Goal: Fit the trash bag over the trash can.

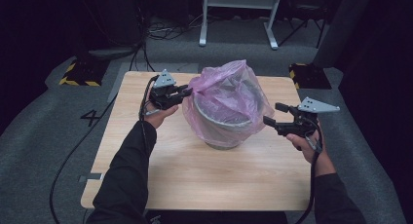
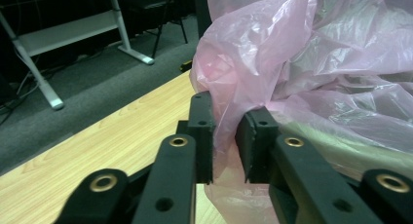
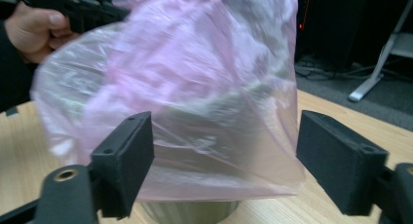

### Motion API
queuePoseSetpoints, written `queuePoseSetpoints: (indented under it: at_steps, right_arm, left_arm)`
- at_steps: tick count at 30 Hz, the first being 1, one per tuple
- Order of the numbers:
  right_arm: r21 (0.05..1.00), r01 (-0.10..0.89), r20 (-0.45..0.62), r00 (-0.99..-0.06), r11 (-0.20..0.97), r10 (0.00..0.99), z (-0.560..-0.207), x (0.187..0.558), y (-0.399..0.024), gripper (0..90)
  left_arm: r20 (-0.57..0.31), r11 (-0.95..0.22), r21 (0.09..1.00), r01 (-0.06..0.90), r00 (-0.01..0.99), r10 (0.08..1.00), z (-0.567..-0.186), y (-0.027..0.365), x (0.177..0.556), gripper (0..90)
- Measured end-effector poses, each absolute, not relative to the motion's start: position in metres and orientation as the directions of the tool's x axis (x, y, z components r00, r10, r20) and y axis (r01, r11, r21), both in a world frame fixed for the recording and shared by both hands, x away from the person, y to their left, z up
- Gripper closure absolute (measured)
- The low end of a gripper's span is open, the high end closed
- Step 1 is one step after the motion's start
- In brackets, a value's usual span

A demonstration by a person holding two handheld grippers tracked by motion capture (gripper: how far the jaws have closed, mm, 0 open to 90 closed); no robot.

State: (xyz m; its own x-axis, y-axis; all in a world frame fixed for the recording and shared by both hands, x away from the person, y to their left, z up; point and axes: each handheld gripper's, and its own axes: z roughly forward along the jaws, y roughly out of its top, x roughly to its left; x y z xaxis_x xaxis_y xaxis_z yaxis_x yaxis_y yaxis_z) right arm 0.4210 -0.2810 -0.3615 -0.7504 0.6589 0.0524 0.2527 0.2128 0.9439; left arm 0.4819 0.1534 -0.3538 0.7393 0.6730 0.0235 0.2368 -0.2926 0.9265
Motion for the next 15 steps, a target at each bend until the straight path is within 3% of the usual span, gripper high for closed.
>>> queuePoseSetpoints:
  at_steps: [3,10,11,15]
  right_arm:
    - [0.935,0.282,0.08,-0.76,0.215,0.645,-0.366,0.431,-0.284,47.9]
    - [0.929,0.284,0.07,-0.763,0.237,0.643,-0.369,0.441,-0.28,85.3]
    - [0.929,0.288,0.073,-0.759,0.232,0.647,-0.369,0.442,-0.28,89.1]
    - [0.934,0.29,0.07,-0.724,0.21,0.686,-0.368,0.448,-0.281,90.0]
  left_arm:
    - [0.014,-0.284,0.928,0.242,0.738,0.675,-0.357,0.155,0.486,82.4]
    - [-0.007,-0.263,0.932,0.248,0.74,0.673,-0.363,0.152,0.495,85.0]
    - [-0.006,-0.262,0.933,0.248,0.738,0.674,-0.364,0.152,0.496,85.5]
    - [-0.037,-0.239,0.932,0.273,0.726,0.687,-0.369,0.151,0.505,86.9]
